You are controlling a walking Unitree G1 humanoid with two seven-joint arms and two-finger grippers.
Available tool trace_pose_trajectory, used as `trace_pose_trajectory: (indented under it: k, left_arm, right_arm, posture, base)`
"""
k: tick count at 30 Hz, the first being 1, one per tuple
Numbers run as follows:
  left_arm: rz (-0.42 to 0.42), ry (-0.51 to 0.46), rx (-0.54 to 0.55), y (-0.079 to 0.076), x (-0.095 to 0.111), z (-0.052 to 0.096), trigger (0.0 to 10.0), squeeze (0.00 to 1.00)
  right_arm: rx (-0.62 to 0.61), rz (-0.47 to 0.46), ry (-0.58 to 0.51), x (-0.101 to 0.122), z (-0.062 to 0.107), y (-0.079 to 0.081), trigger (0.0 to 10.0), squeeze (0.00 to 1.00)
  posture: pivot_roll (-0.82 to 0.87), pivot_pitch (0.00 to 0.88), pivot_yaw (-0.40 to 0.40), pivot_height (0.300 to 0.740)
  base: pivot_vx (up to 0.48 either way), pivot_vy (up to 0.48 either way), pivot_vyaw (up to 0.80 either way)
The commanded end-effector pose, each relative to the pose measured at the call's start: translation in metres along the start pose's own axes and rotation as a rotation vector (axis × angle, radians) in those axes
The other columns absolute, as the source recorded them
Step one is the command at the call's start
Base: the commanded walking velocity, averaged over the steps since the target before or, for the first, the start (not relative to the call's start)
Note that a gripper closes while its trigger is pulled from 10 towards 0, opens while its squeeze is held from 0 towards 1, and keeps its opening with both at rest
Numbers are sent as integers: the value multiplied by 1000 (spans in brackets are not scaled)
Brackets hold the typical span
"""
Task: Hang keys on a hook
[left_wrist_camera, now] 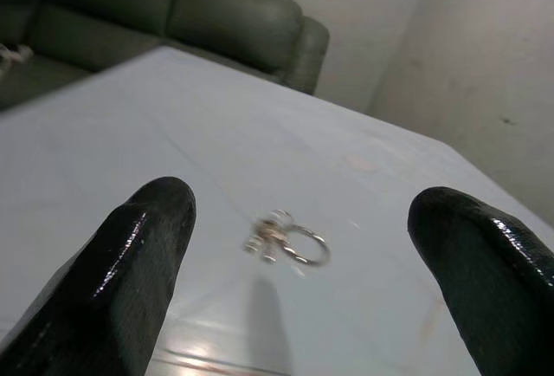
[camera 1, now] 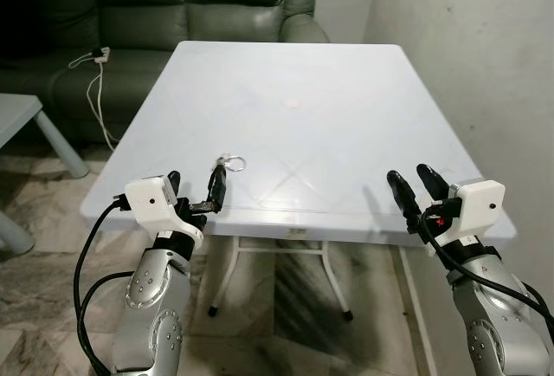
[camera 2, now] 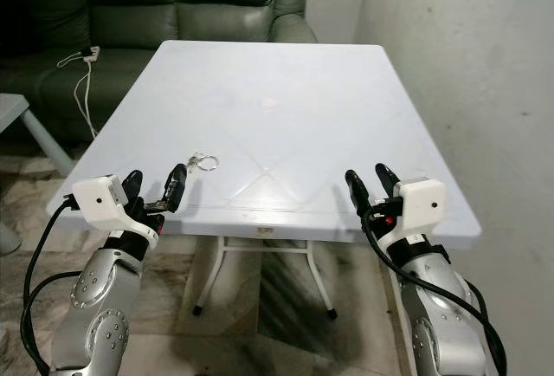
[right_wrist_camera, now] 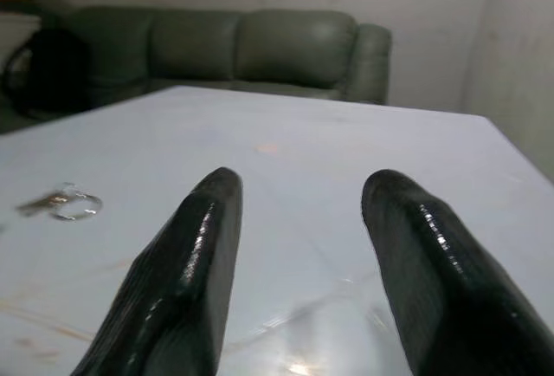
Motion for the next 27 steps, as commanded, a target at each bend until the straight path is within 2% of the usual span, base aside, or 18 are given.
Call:
trace_pose_trajectory:
  k: [1,27]
  left_arm:
    - [14,-10,-20,-8,2,-1,10000,0]
    - [23,-9,-23,-9,3,-2,10000,0]
  right_arm:
    - [-15,10,-1,3,3,-5,10000,0]
    - [-8,6,-1,5,3,-4,10000,0]
  posture:
    - [-7,14,-37,740]
    - [-8,18,-40,740]
  base:
    - [0,405,0]
    - [0,402,0]
Point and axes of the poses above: a point about 5 cm out from each wrist's last joint towards the gripper, its own z axis pointing back from the gripper into the wrist, its own x axis along the axis of the wrist's last joint, y = z × x, the point moved 1 cm from there along -z, pointing out of the wrist towards the gripper, and after that the axes turned 11 degrees about z, right-handed, at the moved point
